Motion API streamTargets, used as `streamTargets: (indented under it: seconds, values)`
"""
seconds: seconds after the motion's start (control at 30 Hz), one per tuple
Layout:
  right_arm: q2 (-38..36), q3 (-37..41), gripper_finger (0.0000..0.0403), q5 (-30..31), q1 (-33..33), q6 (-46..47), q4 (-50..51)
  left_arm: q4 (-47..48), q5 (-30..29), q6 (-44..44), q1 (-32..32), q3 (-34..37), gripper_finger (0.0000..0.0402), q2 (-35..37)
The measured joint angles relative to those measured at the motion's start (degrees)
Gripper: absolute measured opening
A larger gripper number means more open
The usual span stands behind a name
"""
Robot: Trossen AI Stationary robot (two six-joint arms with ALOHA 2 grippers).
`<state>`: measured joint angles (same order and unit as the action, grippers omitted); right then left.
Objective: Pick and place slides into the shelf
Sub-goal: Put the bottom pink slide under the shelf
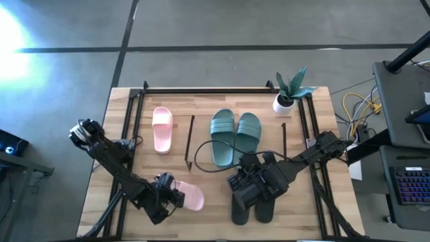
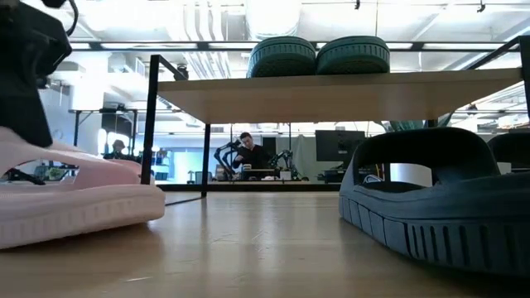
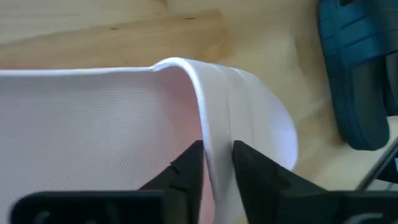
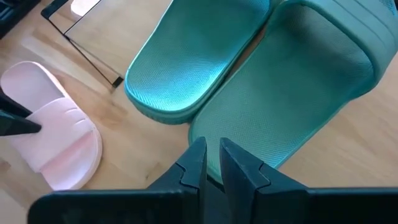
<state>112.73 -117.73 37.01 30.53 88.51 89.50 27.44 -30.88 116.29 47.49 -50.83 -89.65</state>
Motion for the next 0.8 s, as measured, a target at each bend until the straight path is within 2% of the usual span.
streamTargets:
  seconds: [0.13, 0.3, 0.4, 0.53, 0.63, 0.8]
  values:
    - [0.00, 0.00, 0.0038, -0.13, 0.21, 0.00, 0.00, 0.03, 1.22, -0.60, 0.02, -0.15, 0.0131, 0.46]
    - [0.01, 0.00, 0.0038, -0.13, 0.21, -0.09, 0.02, 0.03, 9.24, -6.03, 0.21, -0.27, 0.0195, 2.35]
    - [0.02, 0.00, 0.0038, -0.08, 0.21, -0.48, 0.02, 0.19, 8.19, -7.46, 0.95, -0.52, 0.0218, 4.74]
    - [0.02, 0.00, 0.0038, 0.00, 0.21, -0.48, 0.02, 1.04, 2.25, -7.89, 1.03, -0.15, 0.0232, 8.53]
    - [0.02, 0.00, 0.0038, 0.02, 0.21, -0.46, 0.02, 3.84, -0.07, -11.97, 1.03, -0.13, 0.0233, 11.24]
    - [0.02, 0.00, 0.0038, 0.03, 0.45, -0.46, 0.00, 17.46, 0.33, -19.86, 0.02, 0.10, 0.0219, 14.67]
